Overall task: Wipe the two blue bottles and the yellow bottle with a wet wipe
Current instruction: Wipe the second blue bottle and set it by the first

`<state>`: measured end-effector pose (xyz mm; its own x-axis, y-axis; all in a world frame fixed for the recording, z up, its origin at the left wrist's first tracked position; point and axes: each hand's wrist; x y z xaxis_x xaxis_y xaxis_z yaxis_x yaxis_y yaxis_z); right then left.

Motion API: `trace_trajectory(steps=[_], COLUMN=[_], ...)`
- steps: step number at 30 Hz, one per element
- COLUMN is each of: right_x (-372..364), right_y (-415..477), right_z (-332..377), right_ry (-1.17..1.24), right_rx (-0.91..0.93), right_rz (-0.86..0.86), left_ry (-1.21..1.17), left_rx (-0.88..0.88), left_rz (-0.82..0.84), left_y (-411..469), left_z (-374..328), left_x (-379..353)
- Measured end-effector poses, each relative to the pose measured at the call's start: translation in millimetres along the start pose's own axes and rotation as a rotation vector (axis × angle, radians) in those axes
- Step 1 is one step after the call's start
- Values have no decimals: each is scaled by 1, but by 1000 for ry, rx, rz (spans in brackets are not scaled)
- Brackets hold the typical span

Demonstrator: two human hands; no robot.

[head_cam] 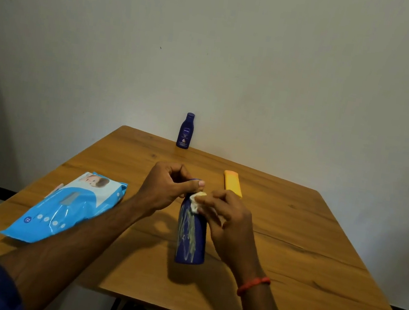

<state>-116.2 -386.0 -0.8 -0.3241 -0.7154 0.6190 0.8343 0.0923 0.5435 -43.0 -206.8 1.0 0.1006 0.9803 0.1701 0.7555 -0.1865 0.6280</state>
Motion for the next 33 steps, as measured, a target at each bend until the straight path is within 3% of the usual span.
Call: trace_trajectory(steps=[7,11,14,19,25,29,33], right_x=[-6,1,13,27,28,22,10], right_y=[-51,-62,-61,-51,-36,-28,-22], right_z=[-20,-26,-21,-6,6,13,17], right_ry=[-248,-203,67,761,1046,782,327], right_rx=[59,-89,-280,-566,-588,-439,-278], right_rz=[252,465,431,268,189,79,-104], left_ry=[79,65,50,35,78,56,74], left_rx=[26,32,60,111,74,47,38], left_rz=[-1,18,26,147,177,184,171], left_y=[-5,-7,-6,-7,-7,-6,-5], left_z=[5,4,8,4,-10,-17,-21], left_x=[4,3,4,2,-1,-4,-11])
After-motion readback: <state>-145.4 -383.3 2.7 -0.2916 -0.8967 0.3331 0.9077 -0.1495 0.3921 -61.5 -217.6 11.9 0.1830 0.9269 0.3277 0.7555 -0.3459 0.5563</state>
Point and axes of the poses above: each hand's wrist, its own y-axis towards the middle knuckle, its own x-axis out of the back of the hand, z = x × y, and after that the axes turned 13 degrees about -x, right-handed
